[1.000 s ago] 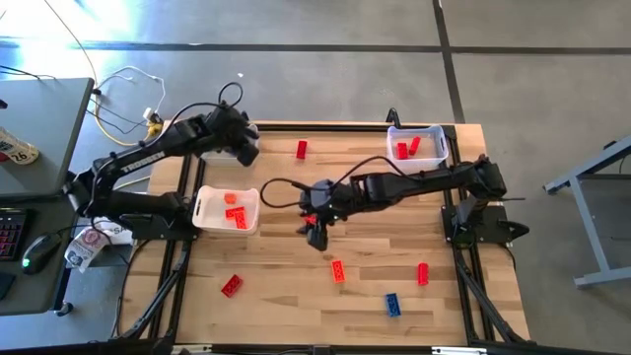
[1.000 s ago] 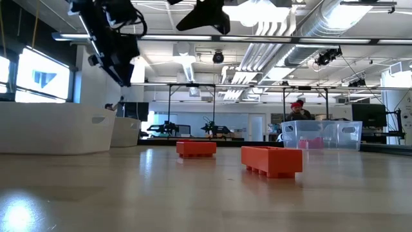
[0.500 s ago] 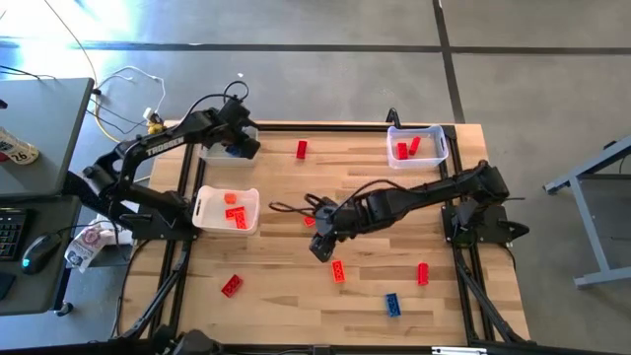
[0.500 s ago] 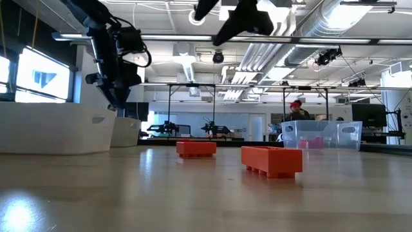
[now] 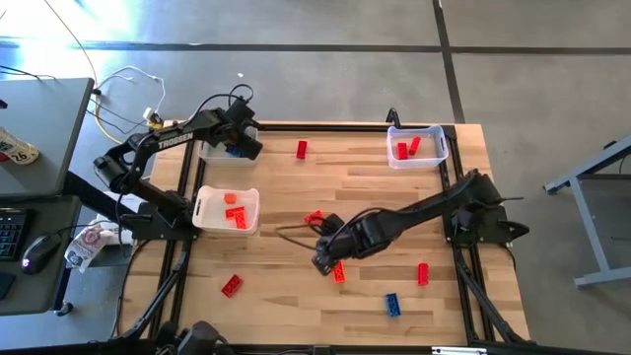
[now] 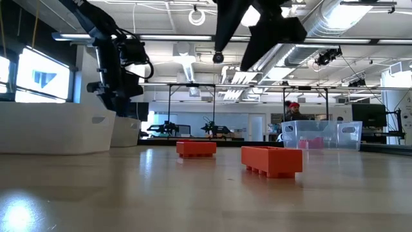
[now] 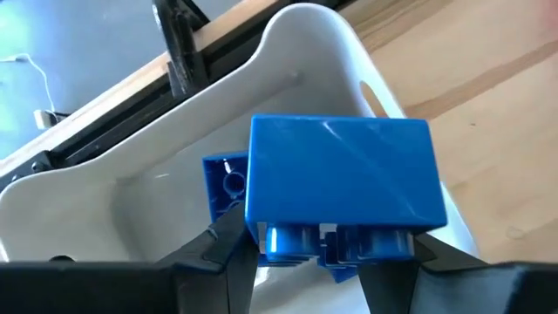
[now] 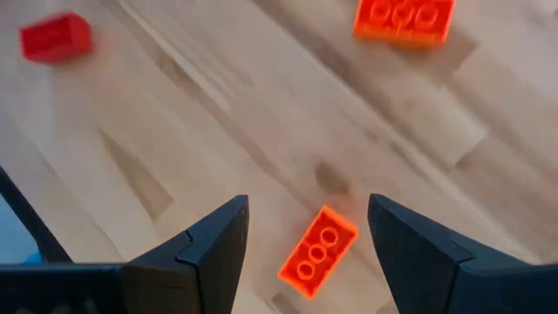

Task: Sort & place blocks by color
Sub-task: Put the blue game piece into the gray bin

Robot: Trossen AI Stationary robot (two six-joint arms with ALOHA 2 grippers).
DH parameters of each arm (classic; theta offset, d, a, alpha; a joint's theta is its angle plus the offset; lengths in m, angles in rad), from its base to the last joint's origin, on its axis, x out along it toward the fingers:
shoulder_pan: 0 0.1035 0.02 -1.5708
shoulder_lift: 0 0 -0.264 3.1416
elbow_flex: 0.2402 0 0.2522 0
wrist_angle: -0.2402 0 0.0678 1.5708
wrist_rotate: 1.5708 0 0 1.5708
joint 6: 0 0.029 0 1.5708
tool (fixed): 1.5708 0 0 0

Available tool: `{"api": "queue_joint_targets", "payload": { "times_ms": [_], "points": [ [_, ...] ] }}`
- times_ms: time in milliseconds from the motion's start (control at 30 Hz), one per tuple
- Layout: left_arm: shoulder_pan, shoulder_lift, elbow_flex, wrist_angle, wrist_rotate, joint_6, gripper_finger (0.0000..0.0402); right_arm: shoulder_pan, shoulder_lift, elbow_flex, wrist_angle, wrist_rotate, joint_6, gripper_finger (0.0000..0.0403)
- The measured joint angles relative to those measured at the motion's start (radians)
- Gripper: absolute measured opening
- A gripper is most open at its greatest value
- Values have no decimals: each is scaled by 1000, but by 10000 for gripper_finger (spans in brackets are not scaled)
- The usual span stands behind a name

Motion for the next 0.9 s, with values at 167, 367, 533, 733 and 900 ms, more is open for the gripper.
{"api": "queue_joint_targets", "payload": {
  "times_ms": [167, 367, 533, 733, 900],
  "points": [
    [1, 0, 0, -11, -24, -47, 145, 31, 54, 0, -2, -27, 62, 222],
    [1, 0, 0, -48, -24, -47, 145, 53, 120, 0, -2, -63, 112, 222],
    [4, 0, 0, -51, -65, -45, 146, 67, 158, 0, 2, -70, 163, 222],
    [5, 0, 0, -51, -68, -39, 145, 92, 169, 0, 1, -58, 227, 222],
    [5, 0, 0, -51, -23, -34, 145, 109, 169, 0, -1, -21, 273, 222]
  ]
}}
